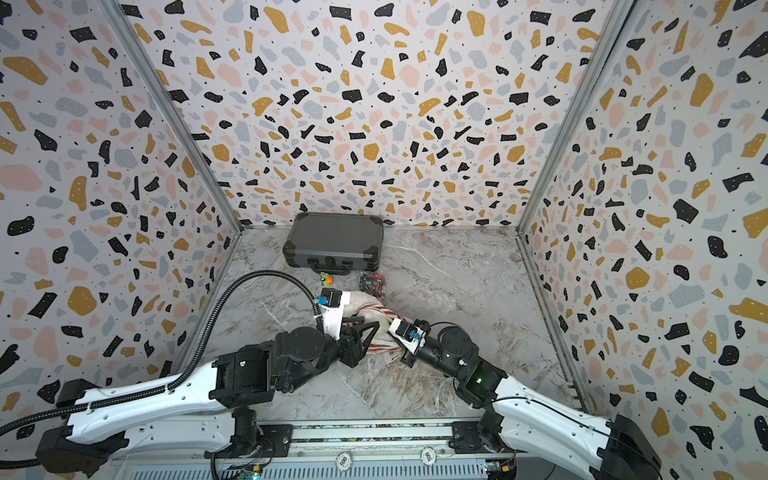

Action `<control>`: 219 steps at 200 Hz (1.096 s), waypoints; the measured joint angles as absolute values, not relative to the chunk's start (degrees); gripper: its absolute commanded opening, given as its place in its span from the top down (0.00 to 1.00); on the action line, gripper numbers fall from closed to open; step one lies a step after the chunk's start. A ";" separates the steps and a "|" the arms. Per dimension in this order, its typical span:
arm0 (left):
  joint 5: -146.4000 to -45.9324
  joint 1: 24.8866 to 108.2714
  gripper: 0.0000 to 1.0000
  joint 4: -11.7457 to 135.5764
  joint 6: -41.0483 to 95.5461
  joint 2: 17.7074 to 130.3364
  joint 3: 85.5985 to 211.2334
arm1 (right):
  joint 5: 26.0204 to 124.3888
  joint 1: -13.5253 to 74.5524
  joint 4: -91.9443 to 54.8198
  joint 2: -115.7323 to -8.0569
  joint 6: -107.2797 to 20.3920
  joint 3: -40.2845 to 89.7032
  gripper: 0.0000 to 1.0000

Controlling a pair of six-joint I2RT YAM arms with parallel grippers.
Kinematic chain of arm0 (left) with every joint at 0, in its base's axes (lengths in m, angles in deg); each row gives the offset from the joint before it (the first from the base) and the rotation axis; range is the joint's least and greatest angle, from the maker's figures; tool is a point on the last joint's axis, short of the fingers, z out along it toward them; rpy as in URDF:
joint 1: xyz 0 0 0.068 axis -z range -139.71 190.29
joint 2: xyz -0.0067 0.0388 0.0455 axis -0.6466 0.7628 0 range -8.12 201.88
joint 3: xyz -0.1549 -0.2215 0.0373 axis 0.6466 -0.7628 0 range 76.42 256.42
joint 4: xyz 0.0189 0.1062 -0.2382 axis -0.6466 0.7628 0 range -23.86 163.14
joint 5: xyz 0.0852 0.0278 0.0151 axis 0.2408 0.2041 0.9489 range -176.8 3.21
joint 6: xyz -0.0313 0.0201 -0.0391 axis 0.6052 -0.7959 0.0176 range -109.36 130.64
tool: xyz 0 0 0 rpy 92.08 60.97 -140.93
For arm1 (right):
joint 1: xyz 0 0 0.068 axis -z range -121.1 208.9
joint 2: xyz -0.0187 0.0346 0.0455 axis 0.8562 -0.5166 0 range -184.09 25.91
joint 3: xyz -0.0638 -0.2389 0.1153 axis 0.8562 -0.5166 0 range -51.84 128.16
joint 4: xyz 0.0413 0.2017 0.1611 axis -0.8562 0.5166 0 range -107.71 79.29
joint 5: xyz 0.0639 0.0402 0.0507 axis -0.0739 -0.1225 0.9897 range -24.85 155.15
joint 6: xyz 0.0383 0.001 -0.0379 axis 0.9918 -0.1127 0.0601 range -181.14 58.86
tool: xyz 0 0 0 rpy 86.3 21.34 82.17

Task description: Dress the teddy bear

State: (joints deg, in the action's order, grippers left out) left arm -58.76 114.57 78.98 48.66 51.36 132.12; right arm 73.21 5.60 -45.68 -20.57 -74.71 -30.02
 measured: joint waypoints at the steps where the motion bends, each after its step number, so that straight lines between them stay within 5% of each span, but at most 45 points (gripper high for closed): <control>1: -58.70 114.57 0.53 79.04 48.66 51.47 132.14 | 73.21 5.42 -45.70 -20.64 -74.81 -30.00 1.00; 219: -54.37 114.29 0.41 91.61 45.43 56.43 132.97 | 71.59 2.71 -46.88 -24.38 -77.20 -29.93 1.00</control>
State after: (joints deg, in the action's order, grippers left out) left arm -54.37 114.29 91.61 45.43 56.43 132.97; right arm 71.59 2.71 -46.88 -24.38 -77.20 -29.93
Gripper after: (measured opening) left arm 0.576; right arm 0.089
